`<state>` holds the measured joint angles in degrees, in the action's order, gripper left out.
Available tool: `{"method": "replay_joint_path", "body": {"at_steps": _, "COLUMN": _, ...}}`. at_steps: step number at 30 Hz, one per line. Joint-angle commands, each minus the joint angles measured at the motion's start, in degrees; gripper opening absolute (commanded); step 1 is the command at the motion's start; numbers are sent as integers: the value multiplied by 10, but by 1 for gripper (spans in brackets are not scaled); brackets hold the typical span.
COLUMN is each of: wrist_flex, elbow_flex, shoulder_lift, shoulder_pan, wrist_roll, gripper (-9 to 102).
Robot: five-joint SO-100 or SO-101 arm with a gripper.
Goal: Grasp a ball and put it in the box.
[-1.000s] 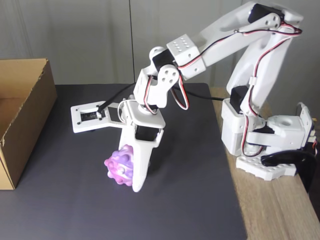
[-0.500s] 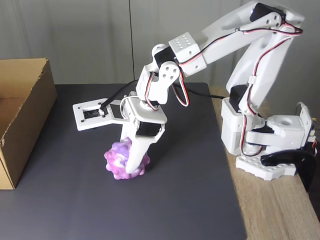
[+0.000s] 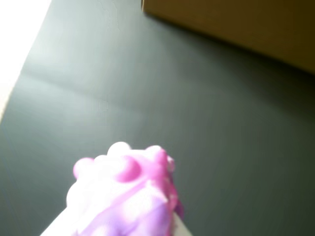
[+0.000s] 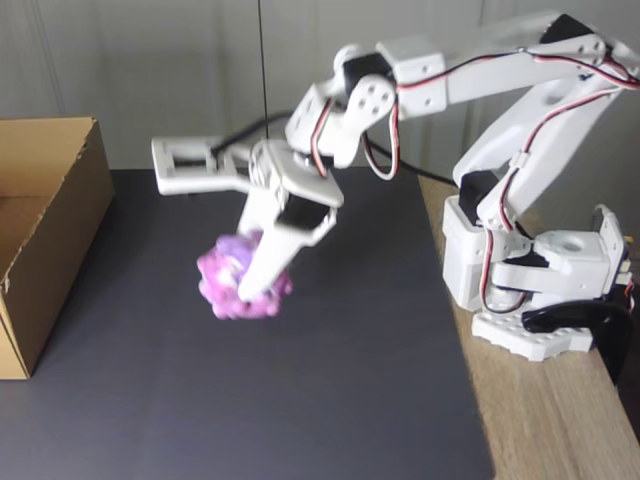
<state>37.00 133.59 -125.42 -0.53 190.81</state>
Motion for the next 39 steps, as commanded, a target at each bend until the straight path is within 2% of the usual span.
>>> {"method": "replay_joint_path", "body": {"at_steps": 1, "wrist_flex": 6, "elbow_flex": -65, "shoulder_lift": -32, "shoulder_pan": -8, "wrist_roll": -2, "gripper": 17}}
{"method": "replay_joint_path", "body": {"at_steps": 7, "wrist_flex": 28, "elbow_flex": -244, "shoulder_lift": 30, "shoulder_pan": -33, "wrist_roll": -4, "gripper": 14}}
{"method": "replay_joint_path", "body": {"at_steps": 19, "wrist_flex": 67, "elbow_flex": -712, "shoulder_lift": 329, "shoulder_pan": -73, "wrist_roll": -3, "gripper": 14}}
{"method": "replay_joint_path", "body": {"at_steps": 24, "wrist_flex": 51, "elbow_flex": -810, "shoulder_lift": 418, "shoulder_pan": -83, "wrist_roll": -2, "gripper": 15}}
{"method": "replay_joint_path", "body": {"at_steps": 33, "wrist_flex": -26, "elbow_flex": -867, "shoulder_lift": 508, "shoulder_pan": -102, "wrist_roll": -3, "gripper": 14}}
{"method": "replay_joint_path", "body": {"at_steps": 39, "wrist_flex": -69, "elbow_flex": -998, "shoulder_lift": 616, "shoulder_pan": -116, "wrist_roll": -11, "gripper": 14}}
